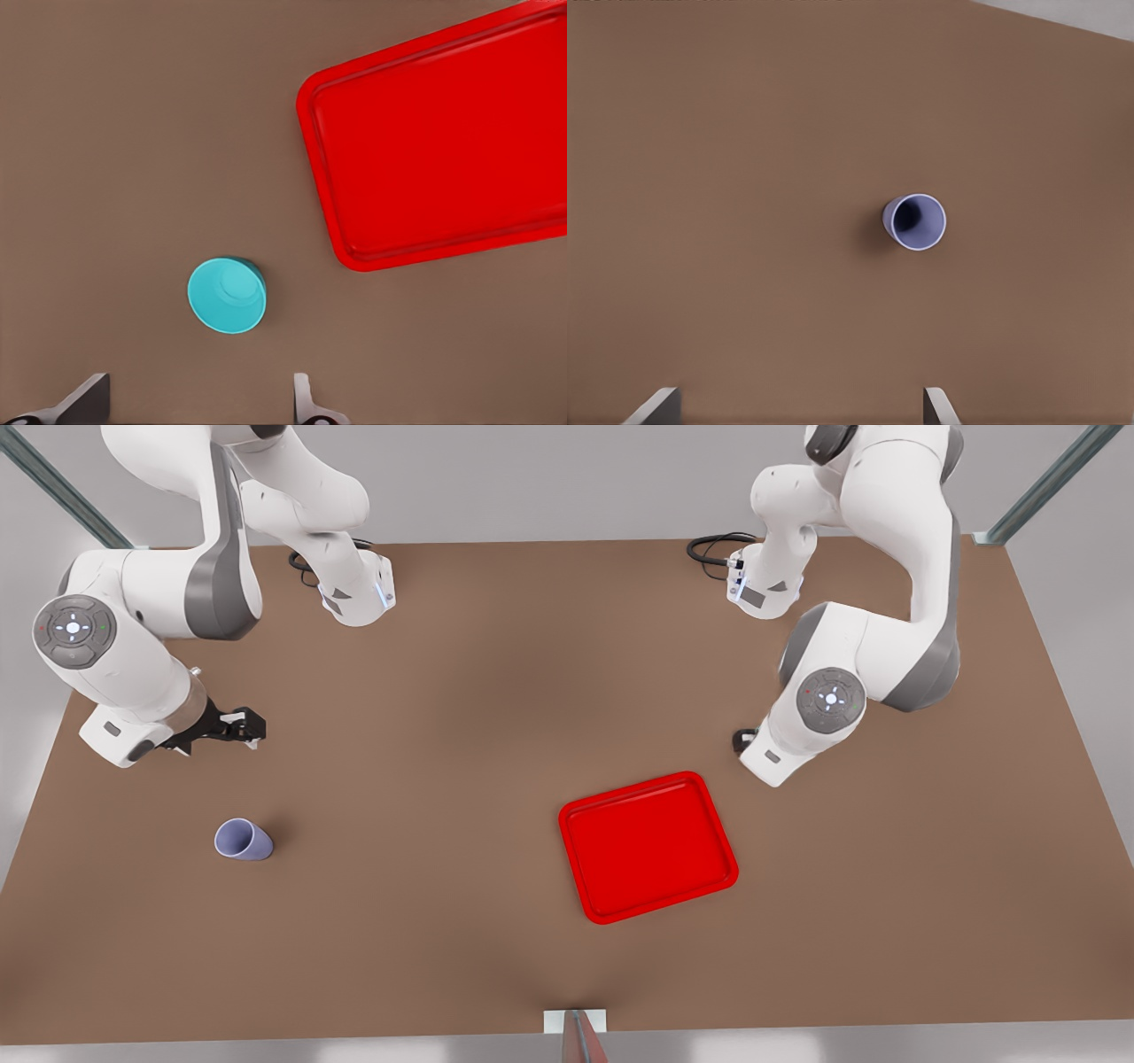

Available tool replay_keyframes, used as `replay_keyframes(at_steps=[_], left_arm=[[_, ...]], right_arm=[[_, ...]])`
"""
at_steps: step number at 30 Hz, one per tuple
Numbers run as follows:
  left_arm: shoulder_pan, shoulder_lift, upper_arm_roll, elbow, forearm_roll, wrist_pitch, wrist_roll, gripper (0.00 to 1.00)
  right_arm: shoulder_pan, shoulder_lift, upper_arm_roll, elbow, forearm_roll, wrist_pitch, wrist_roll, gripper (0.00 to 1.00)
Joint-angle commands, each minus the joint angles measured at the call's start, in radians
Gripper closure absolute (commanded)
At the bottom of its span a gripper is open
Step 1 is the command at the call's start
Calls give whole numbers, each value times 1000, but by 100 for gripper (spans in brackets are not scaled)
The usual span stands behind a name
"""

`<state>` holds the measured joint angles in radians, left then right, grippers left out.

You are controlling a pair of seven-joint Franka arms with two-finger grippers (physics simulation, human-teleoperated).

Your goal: Place the bowl on the tray with the left arm and the cup on the tray with the right arm

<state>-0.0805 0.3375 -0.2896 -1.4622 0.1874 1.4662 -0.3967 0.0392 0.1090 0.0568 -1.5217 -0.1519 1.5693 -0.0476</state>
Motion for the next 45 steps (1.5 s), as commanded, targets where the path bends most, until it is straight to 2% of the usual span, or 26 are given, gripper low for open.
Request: replay_keyframes(at_steps=[1,3,7,10,11,16,19,23,42,43,44,45], left_arm=[[10,-6,0,-33,-16,25,1,0],[-8,-32,-3,-116,-19,65,-4,0],[-19,24,-20,-125,-25,60,-13,0],[68,-54,-19,-437,-26,361,-2,0],[77,-69,-19,-494,-26,425,-2,0],[85,-58,-14,-555,-79,568,-1,0],[93,-28,-9,-648,-77,710,-2,0],[165,-6,-9,-685,30,819,13,1],[137,87,-11,-710,21,822,-17,3],[137,87,-13,-710,21,821,-17,14],[137,87,-13,-710,21,819,-21,43],[137,87,-13,-710,21,818,-22,53]], right_arm=[[-1,0,0,0,0,0,0,0],[-1,0,0,0,0,0,0,0],[-1,1,0,0,0,0,0,0],[-1,1,0,0,0,0,0,0],[-1,1,0,0,0,0,0,0],[-9,1,0,0,0,2,0,0],[-10,3,0,-2,0,2,0,0],[-10,1,0,-3,0,2,0,0],[-10,5,0,-6,0,3,0,0],[-10,6,0,-6,0,3,0,0],[-10,6,0,-6,0,5,0,0],[-10,6,0,-6,0,5,0,0]])
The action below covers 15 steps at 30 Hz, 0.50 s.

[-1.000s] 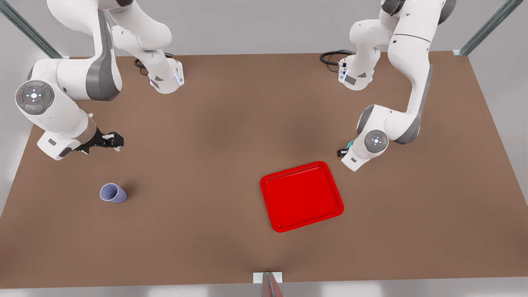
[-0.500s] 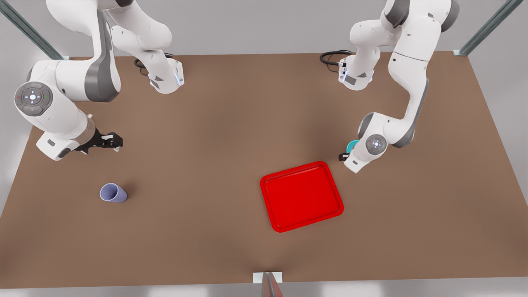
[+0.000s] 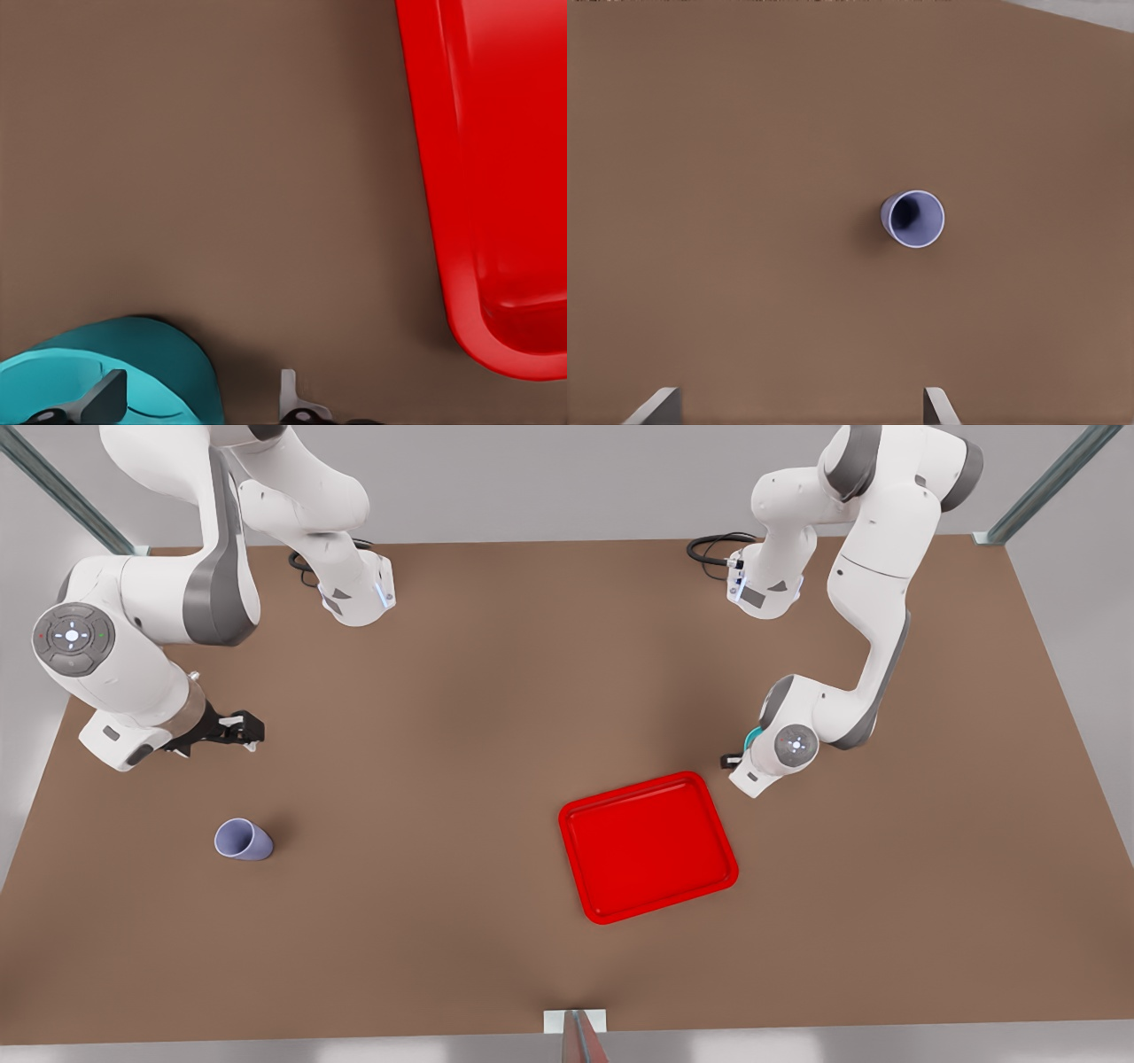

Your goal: Place the bowl on the tray with the left arm and the cup on the tray with the right arm

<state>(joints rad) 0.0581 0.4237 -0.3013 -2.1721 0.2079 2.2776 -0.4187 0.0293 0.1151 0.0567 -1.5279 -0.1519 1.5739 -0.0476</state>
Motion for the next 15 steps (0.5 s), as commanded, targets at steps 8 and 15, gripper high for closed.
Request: replay_keyframes(at_steps=[8,15], left_arm=[[-3,1,1,2,1,-41,-22,78],[-4,1,-1,8,1,-44,-22,79]], right_arm=[[-3,5,0,0,0,0,0,0],[-8,5,0,0,2,0,0,0]])
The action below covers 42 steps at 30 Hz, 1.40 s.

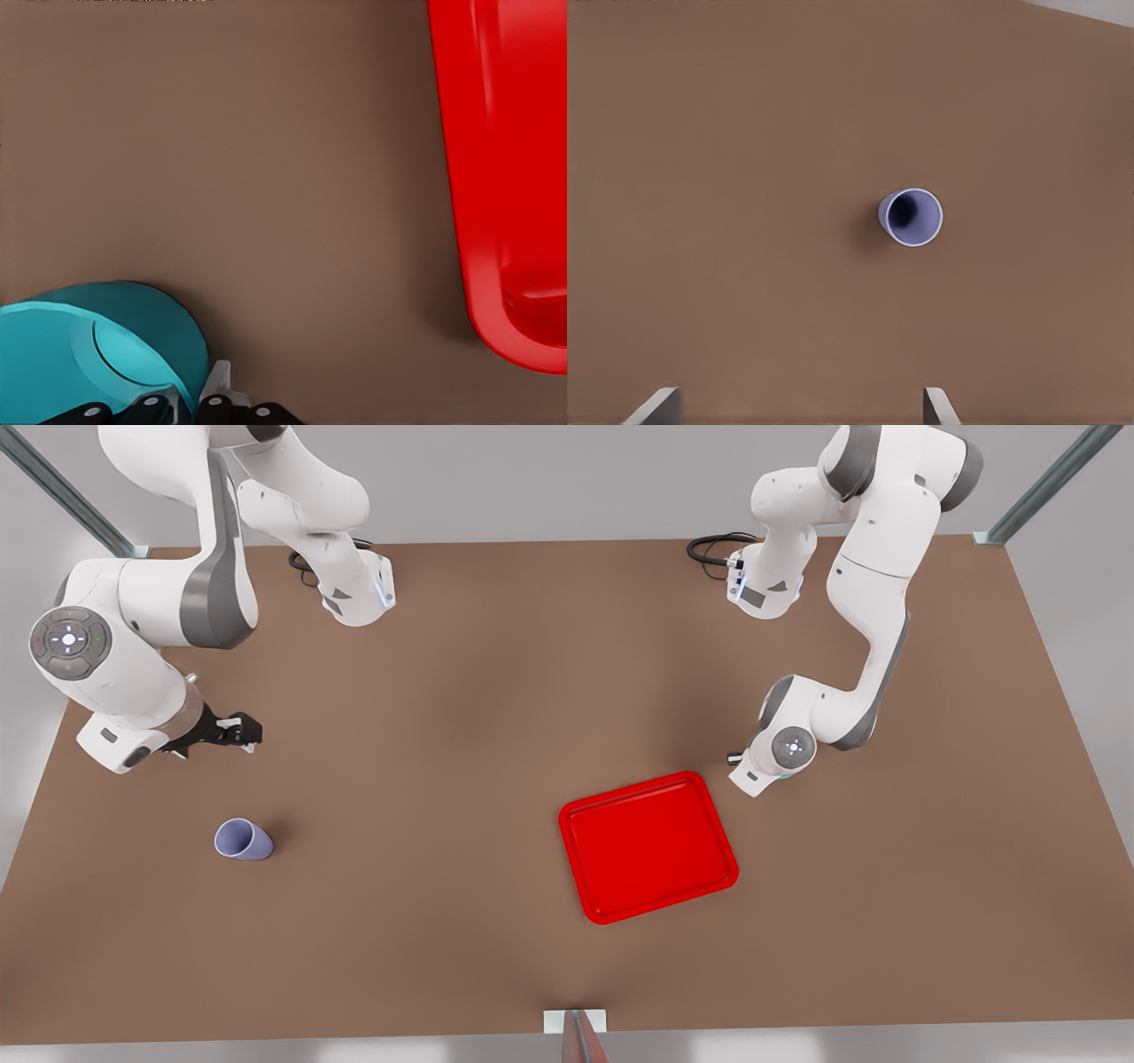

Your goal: Place the bowl on the tray with the left arm and the cup on the tray with the right arm

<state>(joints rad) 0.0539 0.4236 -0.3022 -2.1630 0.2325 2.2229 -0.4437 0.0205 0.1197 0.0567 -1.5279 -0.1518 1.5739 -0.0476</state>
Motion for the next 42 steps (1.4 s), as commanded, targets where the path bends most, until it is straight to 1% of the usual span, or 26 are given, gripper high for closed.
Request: replay_keyframes(at_steps=[1,7,8,10,11,13,14,16,17,19,20,23,24,27,29,32,33,34,39,41,42], left_arm=[[1,-2,0,0,-24,-3,3,79],[3,-39,-6,32,-27,-132,5,79],[1,-45,-8,57,-28,-169,5,79],[-9,-46,-9,155,-50,-262,8,79],[-25,-28,-9,242,-56,-316,10,79],[-65,30,-8,403,-73,-367,5,79],[-98,81,-2,489,-73,-388,3,79],[-183,167,6,615,-68,-394,-59,79],[-255,208,70,684,-73,-393,-61,79],[-315,262,81,746,-76,-381,-89,79],[-330,273,81,749,-78,-377,-93,79],[-402,363,83,860,-78,-376,-168,79],[-416,383,83,876,-79,-353,-179,79],[-439,425,83,916,-79,-328,-213,79],[-440,441,112,907,-75,-295,-201,79],[-447,474,115,905,-75,-249,-207,78],[-444,477,115,897,-75,-250,-211,71],[-442,475,115,890,-75,-252,-213,0],[-419,396,114,864,-81,-311,-204,0],[-405,310,103,874,-99,-393,-208,0],[-401,236,107,877,-117,-433,-208,0]], right_arm=[[1,0,0,0,0,0,0,0],[1,0,0,-2,0,0,0,0],[1,0,0,-2,0,0,0,0],[1,0,0,-2,0,0,0,0],[-1,0,0,-2,1,0,0,0],[-1,0,0,-3,0,0,0,0],[-1,0,0,-3,0,0,0,0],[1,6,0,-8,1,0,2,0],[-5,14,0,-18,1,0,0,0],[-36,57,0,-28,0,12,-3,0],[-56,76,0,-28,0,15,-14,0],[-126,165,-2,-23,-2,43,-38,0],[-175,216,-2,-26,-15,104,-86,0],[-232,297,-2,-18,-18,210,-184,0],[-254,360,-2,-14,-18,297,-202,0],[-266,416,0,-18,-14,388,-206,0],[-272,436,0,-20,-14,408,-206,0],[-277,449,2,-21,-14,426,-206,0],[-283,480,2,-26,-8,456,-206,0],[-286,482,2,-26,-8,457,-206,0],[-287,492,2,-26,-8,465,-206,0]])
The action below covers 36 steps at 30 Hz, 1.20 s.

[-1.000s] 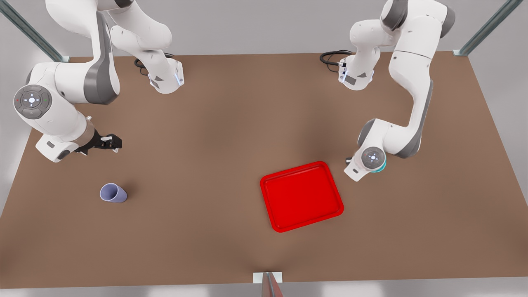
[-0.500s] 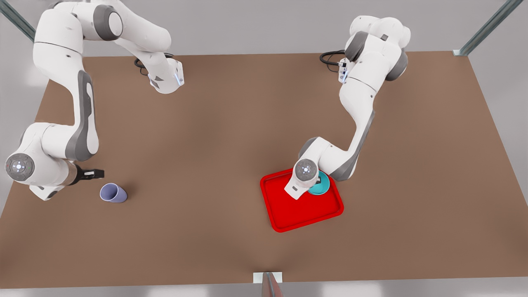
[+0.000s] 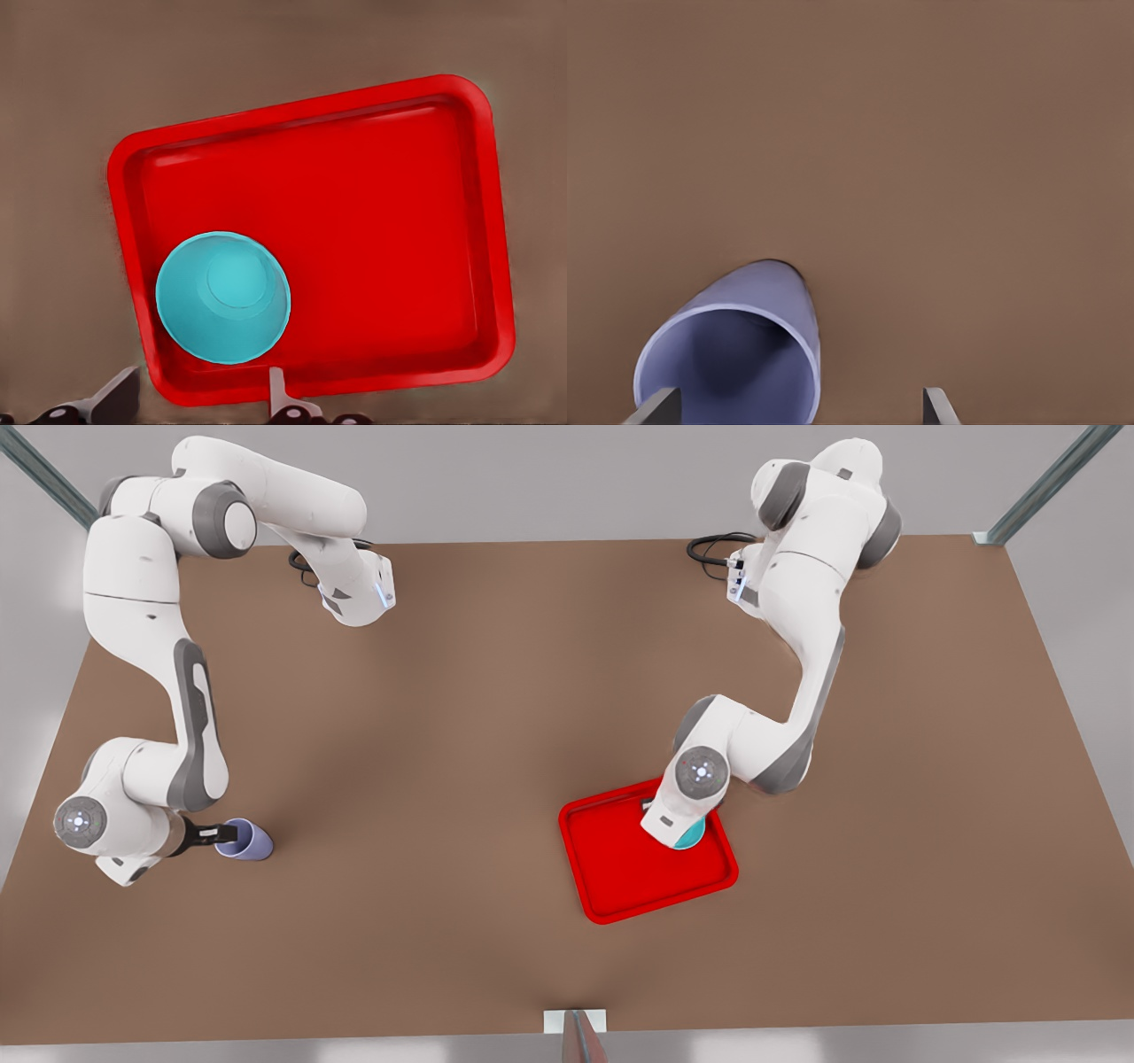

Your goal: Place the bowl on the tray with the left arm and the cup on the tray with the right arm

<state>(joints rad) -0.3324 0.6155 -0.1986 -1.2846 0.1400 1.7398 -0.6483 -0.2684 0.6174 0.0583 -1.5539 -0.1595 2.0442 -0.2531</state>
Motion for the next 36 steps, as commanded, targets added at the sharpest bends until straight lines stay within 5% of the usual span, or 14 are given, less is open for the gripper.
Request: replay_keyframes(at_steps=[1,6,8,9,18,19,20,23,27,36], left_arm=[[7,-23,-1,2,-23,-28,2,0],[219,-437,42,-128,-25,-203,389,0],[173,-522,287,-163,-111,-266,550,0],[184,-583,317,-226,-123,-269,576,0],[265,-542,317,-176,-123,-266,559,0],[266,-540,317,-176,-125,-266,559,0],[262,-539,315,-174,-122,-263,556,0],[263,-523,315,-174,-123,-230,556,0],[266,-514,315,-174,-115,-226,556,0],[263,-513,315,-170,-111,-226,559,0]], right_arm=[[0,2,0,0,0,1,0,0],[-11,25,6,0,2,14,0,0],[-11,33,6,0,2,14,0,0],[-12,39,6,0,2,16,0,0],[-14,68,8,0,3,22,0,0],[-23,68,21,0,5,22,0,15],[-37,71,34,0,3,22,0,41],[-38,81,34,3,3,22,0,68],[-38,88,34,11,3,22,0,76],[-37,102,34,14,3,22,2,79]])
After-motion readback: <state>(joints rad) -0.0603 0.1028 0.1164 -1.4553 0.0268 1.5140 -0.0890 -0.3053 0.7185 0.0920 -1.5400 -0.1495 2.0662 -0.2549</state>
